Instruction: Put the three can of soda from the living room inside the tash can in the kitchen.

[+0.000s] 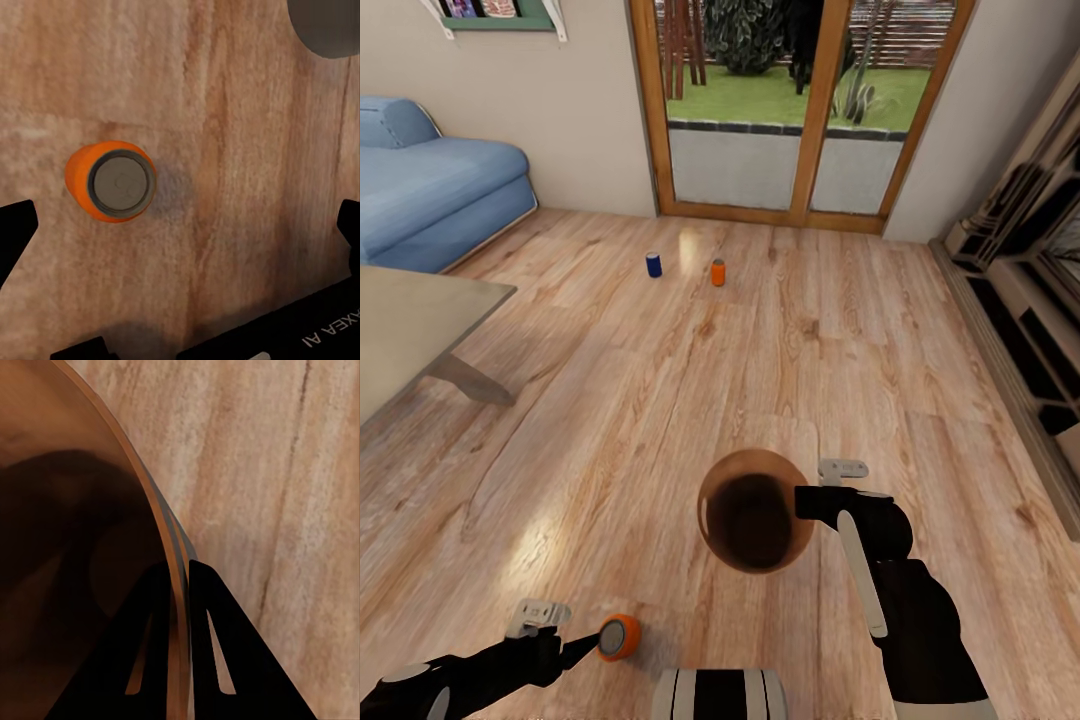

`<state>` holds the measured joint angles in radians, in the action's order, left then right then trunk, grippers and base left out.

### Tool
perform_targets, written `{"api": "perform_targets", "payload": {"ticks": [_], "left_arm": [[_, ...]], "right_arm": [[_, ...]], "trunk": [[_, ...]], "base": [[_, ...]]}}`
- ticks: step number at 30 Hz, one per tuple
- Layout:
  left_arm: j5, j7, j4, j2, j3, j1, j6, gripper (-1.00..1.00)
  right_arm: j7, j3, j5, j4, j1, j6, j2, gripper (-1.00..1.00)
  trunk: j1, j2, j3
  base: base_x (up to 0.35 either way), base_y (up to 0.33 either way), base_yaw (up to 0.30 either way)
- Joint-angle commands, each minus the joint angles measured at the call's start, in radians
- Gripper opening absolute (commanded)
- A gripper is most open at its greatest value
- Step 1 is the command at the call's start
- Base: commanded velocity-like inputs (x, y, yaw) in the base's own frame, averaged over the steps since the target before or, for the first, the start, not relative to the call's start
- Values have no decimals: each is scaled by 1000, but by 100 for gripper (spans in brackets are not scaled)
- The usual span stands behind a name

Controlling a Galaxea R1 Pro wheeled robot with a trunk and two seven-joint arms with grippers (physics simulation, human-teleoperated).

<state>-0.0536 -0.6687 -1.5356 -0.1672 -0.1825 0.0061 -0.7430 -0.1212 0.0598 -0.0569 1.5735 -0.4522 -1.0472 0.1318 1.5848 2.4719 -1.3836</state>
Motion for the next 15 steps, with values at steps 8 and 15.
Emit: {"api": "perform_targets", "payload": {"ticks": [8,15], "left_arm": [[0,0,0,0,0,0,2,100],[0,0,1,0,0,0,2,100]], "right_arm": [[5,0,-17,0,0,0,1,-100],[5,0,-17,0,0,0,1,-100]], "trunk": [[0,0,-13],[0,0,-16]], "base": [[0,0,0],[0,0,-19]]}}
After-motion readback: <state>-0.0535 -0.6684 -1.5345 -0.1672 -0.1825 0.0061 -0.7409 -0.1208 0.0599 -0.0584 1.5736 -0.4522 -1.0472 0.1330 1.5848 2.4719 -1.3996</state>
